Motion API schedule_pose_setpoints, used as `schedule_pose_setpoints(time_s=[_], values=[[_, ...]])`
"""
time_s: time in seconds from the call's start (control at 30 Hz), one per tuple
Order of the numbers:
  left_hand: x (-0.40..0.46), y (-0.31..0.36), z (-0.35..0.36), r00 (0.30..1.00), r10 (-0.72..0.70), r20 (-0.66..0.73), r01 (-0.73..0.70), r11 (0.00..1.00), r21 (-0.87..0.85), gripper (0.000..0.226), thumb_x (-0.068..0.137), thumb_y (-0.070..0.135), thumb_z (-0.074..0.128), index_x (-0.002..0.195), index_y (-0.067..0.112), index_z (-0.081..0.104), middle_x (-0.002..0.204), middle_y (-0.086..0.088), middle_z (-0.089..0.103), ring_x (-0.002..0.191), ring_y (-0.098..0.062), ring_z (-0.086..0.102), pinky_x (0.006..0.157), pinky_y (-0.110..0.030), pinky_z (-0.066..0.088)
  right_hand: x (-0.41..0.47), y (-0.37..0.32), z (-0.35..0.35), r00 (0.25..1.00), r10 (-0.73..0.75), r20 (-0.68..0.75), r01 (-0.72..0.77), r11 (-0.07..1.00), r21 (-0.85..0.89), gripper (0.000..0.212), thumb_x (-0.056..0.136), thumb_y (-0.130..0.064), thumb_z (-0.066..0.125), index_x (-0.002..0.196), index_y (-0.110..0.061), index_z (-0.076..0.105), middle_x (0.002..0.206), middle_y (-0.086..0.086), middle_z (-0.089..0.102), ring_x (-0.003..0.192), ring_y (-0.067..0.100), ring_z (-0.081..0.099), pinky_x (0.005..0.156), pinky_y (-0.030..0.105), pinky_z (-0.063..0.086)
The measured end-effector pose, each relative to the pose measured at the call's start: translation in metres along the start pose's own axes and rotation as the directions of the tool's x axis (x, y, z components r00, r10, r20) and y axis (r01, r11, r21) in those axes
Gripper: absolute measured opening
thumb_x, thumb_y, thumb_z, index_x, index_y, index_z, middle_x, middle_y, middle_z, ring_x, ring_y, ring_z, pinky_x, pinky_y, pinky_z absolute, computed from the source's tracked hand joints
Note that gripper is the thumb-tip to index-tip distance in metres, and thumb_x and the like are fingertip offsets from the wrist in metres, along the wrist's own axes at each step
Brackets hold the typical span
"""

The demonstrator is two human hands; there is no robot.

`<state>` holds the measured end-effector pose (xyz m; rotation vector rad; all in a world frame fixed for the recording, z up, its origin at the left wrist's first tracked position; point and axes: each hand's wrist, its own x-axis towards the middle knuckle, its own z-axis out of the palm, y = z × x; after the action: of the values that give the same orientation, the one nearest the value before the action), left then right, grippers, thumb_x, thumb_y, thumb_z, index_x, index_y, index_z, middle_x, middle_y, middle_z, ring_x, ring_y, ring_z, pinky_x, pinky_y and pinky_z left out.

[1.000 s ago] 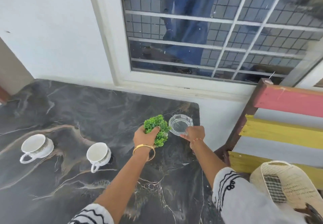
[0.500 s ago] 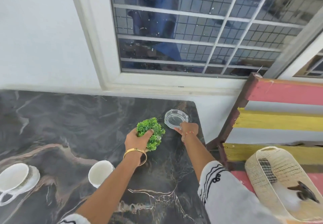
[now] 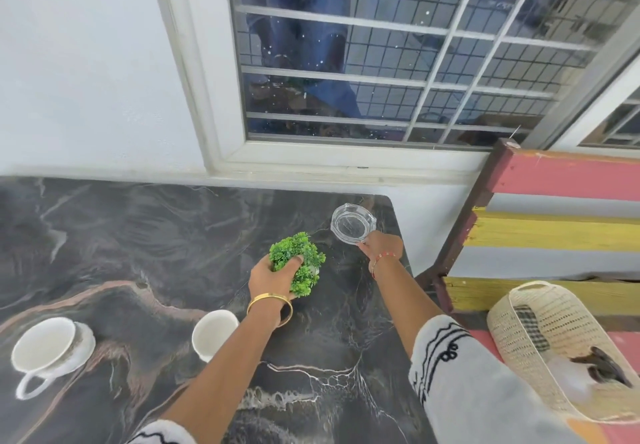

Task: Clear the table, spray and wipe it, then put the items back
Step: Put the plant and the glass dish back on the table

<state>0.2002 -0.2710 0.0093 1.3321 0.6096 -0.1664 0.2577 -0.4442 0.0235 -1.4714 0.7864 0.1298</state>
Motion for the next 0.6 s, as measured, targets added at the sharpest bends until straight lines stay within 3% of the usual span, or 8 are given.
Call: schedule_pose_setpoints(time_s=[0.1,0.23,0.37,0.47,0.53,0.6], values=[[-0.015,0.003,-0.005,1.000,-0.004,-0.010,0.003,1.000,-0.027,0.014,0.077,0.013,0.072,0.076,0.023,0.062,0.086,-0.008,0.069,0.079,-0.029,0.067,0.072,-0.049,0.057,-0.014,0.006,0.001,1.000,0.016,0.015,-0.017,1.000,0.021,0.031,0.092,-0.002,0.046,0.120,0.011,0.049,0.073,0.005,0.047,0.062,0.014,0.050,0.057,0.021,0.047],[-0.043,0.011,-0.010,1.000,0.010,-0.025,-0.012,0.997,-0.077,0.012,0.077,0.012,0.071,0.077,0.020,0.062,0.092,-0.014,0.067,0.085,-0.034,0.066,0.075,-0.054,0.055,-0.050,0.012,0.010,0.991,-0.055,0.121,0.048,0.997,0.061,0.025,0.090,-0.008,0.056,0.112,0.005,0.058,0.097,0.022,0.064,0.074,0.021,0.061,0.068,0.029,0.052],[-0.071,0.016,-0.016,0.995,0.076,-0.061,-0.079,0.996,-0.045,0.014,0.078,0.015,0.070,0.089,0.014,0.062,0.091,-0.012,0.066,0.079,-0.030,0.065,0.063,-0.044,0.059,-0.092,0.020,0.013,0.943,-0.166,0.289,0.197,0.977,-0.081,0.017,0.091,-0.023,0.058,0.100,-0.009,0.062,0.081,0.004,0.062,0.068,0.012,0.055,0.063,0.024,0.049],[-0.097,0.024,-0.026,0.987,0.130,-0.097,-0.134,0.990,-0.041,0.019,0.077,0.018,0.071,0.093,0.013,0.061,0.084,-0.010,0.066,0.070,-0.024,0.064,0.053,-0.037,0.059,-0.126,0.023,0.015,0.887,-0.205,0.415,0.294,0.942,-0.161,0.021,0.092,-0.029,0.057,0.094,-0.011,0.066,0.084,0.006,0.062,0.072,0.013,0.059,0.066,0.027,0.054],[-0.109,0.029,-0.037,0.978,0.160,-0.136,-0.166,0.986,-0.032,0.038,0.066,0.033,0.076,0.094,0.013,0.062,0.093,-0.012,0.068,0.079,-0.029,0.067,0.066,-0.049,0.059,-0.143,0.026,0.020,0.846,-0.238,0.478,0.358,0.916,-0.179,0.017,0.092,-0.031,0.056,0.087,-0.018,0.064,0.087,0.008,0.061,0.076,0.015,0.060,0.074,0.032,0.056],[-0.117,0.034,-0.050,0.973,0.159,-0.166,-0.165,0.986,-0.019,0.059,0.058,0.042,0.078,0.103,0.011,0.057,0.103,-0.012,0.066,0.088,-0.032,0.066,0.071,-0.051,0.058,-0.158,0.027,0.028,0.817,-0.250,0.520,0.386,0.906,-0.171,0.017,0.092,-0.033,0.055,0.092,-0.019,0.064,0.092,0.005,0.063,0.086,0.015,0.059,0.083,0.037,0.055]])
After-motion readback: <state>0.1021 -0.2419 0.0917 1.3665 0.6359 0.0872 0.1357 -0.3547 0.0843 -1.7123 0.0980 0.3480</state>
